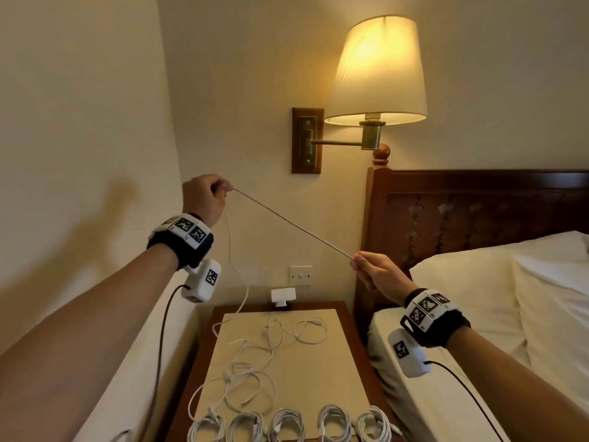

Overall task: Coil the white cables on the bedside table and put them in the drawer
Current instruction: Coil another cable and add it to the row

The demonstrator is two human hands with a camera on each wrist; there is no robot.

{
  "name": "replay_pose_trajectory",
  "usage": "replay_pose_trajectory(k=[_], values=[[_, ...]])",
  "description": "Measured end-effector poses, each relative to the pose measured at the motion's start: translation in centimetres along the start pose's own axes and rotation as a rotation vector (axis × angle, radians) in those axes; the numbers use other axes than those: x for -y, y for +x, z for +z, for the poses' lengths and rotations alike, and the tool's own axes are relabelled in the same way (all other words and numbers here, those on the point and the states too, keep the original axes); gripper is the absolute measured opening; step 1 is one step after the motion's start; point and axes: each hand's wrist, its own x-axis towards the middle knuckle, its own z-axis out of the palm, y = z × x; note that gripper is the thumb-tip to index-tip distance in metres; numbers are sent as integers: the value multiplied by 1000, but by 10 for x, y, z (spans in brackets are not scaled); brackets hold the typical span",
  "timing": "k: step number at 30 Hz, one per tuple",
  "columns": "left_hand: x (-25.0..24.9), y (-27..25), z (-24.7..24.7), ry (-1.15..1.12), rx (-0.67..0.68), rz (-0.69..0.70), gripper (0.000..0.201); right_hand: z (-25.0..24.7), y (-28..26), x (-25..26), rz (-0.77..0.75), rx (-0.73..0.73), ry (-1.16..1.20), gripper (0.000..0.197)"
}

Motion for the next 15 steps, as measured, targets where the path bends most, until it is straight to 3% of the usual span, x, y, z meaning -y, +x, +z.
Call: replay_pose_trajectory(k=[2,4,5,7,9,10,12,14,15], values=[[9,-6,7,49,125,-127,15,-1,1,10,12,-38,-21,36],[1,-21,17,81,379,-291,14,3,8,27,42,-59,-10,37],[-8,-30,21,136,469,-274,17,6,13,36,47,-61,-24,36],[-32,-51,31,177,463,-16,35,12,21,53,41,-44,-70,36],[-60,-79,41,-3,466,236,50,20,26,68,35,-10,-118,36],[-70,-90,46,-71,508,287,53,23,28,75,32,5,-136,35],[-81,-101,56,-148,535,315,40,27,29,88,39,39,-123,34],[-82,-100,58,-244,481,353,20,27,26,96,49,85,-23,35],[-80,-96,58,-257,450,397,19,26,23,99,55,107,35,35]])
